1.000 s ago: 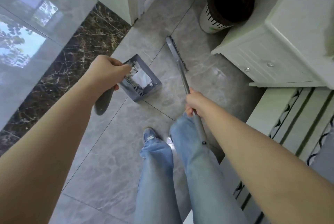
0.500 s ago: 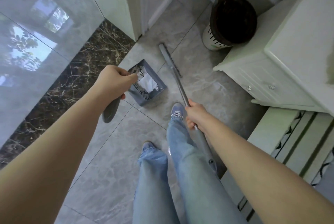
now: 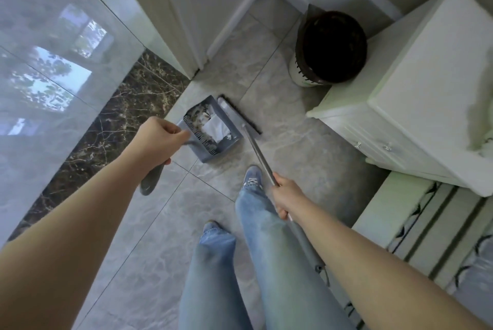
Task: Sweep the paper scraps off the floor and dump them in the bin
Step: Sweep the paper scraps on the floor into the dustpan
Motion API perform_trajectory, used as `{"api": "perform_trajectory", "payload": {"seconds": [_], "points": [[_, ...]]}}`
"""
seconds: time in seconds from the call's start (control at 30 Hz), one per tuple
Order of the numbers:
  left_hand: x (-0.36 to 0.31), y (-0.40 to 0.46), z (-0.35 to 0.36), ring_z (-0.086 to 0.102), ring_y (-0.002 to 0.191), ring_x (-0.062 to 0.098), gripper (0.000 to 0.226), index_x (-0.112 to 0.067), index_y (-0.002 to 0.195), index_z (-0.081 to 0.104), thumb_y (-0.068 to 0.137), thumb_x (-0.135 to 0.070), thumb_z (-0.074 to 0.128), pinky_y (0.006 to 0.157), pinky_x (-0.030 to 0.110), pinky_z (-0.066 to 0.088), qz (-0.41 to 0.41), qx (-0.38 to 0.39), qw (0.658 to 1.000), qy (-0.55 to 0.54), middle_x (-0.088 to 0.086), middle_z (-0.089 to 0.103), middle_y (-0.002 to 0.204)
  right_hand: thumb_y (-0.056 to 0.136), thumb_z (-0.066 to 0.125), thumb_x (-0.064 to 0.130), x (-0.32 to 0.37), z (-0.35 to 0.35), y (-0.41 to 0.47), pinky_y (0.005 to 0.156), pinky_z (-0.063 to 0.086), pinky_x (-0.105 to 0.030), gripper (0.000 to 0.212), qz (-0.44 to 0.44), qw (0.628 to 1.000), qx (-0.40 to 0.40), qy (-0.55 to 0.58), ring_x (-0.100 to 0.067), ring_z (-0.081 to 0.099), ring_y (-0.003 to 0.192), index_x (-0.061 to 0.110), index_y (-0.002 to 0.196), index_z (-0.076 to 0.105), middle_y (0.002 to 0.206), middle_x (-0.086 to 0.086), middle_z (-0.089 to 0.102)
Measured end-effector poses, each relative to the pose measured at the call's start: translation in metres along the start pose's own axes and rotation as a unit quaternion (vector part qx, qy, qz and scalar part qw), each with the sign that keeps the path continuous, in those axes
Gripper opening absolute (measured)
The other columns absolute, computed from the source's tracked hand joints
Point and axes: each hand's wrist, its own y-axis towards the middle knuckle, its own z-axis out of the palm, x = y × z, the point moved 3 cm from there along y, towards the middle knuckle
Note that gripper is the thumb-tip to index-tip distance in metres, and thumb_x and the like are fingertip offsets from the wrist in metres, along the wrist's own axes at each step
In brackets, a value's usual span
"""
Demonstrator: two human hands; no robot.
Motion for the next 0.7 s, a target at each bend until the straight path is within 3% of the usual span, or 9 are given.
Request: {"api": "perform_trajectory", "payload": {"seconds": [0.1,0.17,0.23,0.3,0.4,0.47,0.53,0.6,0.7], "points": [[-0.004,0.003,0.006,0.05,0.042,0.021,0.032,0.009,0.079,0.068,0.086,-0.021,0.059,0.035,0.021,0.044,-0.012,0.0,1.0,-0.002,0.013,0.054,0.06,0.093,0.038,0.013,0.032,-0.01,0.01,0.034,0.034,-0.019,0.061,0.013,0.999,-0.018,-0.044,-0.021,0.044,0.049,0.045,0.144,0.028,0.088,-0.006,0.053],[-0.005,0.007,0.008,0.048,0.037,0.019,0.032,0.009,0.077,0.068,0.085,-0.02,0.059,0.035,0.021,0.045,-0.013,-0.003,1.0,-0.006,0.011,0.052,0.056,0.089,0.042,-0.002,0.061,-0.012,0.019,0.05,0.047,-0.029,0.078,0.002,0.992,-0.014,-0.124,-0.024,0.05,0.066,0.036,0.151,0.015,0.119,-0.01,0.055],[-0.001,0.01,0.007,0.046,0.033,0.016,0.033,0.011,0.075,0.066,0.085,-0.02,0.059,0.035,0.022,0.044,-0.013,-0.005,1.0,-0.006,0.01,0.05,0.053,0.083,0.056,-0.006,0.087,-0.012,0.024,0.071,0.05,-0.033,0.09,0.011,0.981,-0.036,-0.189,-0.023,0.052,0.078,0.023,0.153,0.008,0.128,-0.011,0.055],[0.006,0.012,0.004,0.045,0.03,0.014,0.034,0.013,0.073,0.061,0.084,-0.019,0.059,0.036,0.022,0.042,-0.006,-0.005,1.0,-0.001,0.009,0.046,0.052,0.086,0.056,0.0,0.103,-0.001,0.021,0.066,0.049,-0.028,0.078,0.018,0.986,-0.015,-0.167,-0.024,0.053,0.072,0.012,0.151,0.015,0.114,-0.009,0.06],[0.009,0.01,0.003,0.042,0.032,0.015,0.033,0.007,0.062,0.052,0.082,-0.017,0.058,0.043,0.027,0.041,0.013,0.002,1.0,0.0,0.009,0.04,0.051,0.095,0.043,0.011,0.097,0.015,0.013,0.03,0.031,-0.018,0.046,0.052,0.983,0.066,-0.161,-0.019,0.044,0.047,0.005,0.141,0.041,0.077,-0.011,0.056],[0.007,0.008,-0.001,0.041,0.028,0.012,0.03,-0.004,0.057,0.051,0.084,-0.016,0.058,0.046,0.028,0.041,0.019,0.009,1.0,-0.004,0.009,0.039,0.05,0.095,0.035,0.01,0.088,0.022,0.004,0.034,0.019,-0.014,0.045,0.083,0.99,0.043,-0.101,-0.013,0.03,0.039,0.017,0.138,0.046,0.063,-0.008,0.042],[0.011,0.002,-0.004,0.046,0.028,0.009,0.029,-0.004,0.061,0.06,0.087,-0.018,0.06,0.042,0.022,0.045,0.004,0.025,1.0,0.0,0.008,0.053,0.051,0.09,0.034,0.005,0.082,0.033,-0.017,0.034,0.019,-0.014,0.054,0.048,0.996,0.014,-0.075,-0.012,0.029,0.048,0.024,0.139,0.046,0.069,-0.005,0.043],[0.016,-0.004,-0.006,0.06,0.041,0.015,0.023,-0.005,0.078,0.068,0.089,-0.024,0.061,0.049,0.026,0.056,-0.016,0.034,0.999,-0.004,0.009,0.067,0.063,0.09,0.03,0.003,0.077,0.038,-0.042,0.038,0.02,-0.018,0.058,0.021,0.999,-0.017,-0.019,-0.014,0.027,0.05,0.03,0.14,0.042,0.068,-0.006,0.04],[0.029,-0.013,-0.01,0.072,0.054,0.021,0.038,-0.006,0.098,0.057,0.088,-0.042,0.064,0.048,0.027,0.057,-0.101,0.063,0.992,-0.046,0.009,0.071,0.076,0.091,0.027,0.003,0.076,0.041,-0.073,0.045,0.021,-0.021,0.063,0.034,0.995,-0.036,0.083,-0.014,0.027,0.047,0.036,0.144,0.033,0.063,-0.006,0.036]]}}
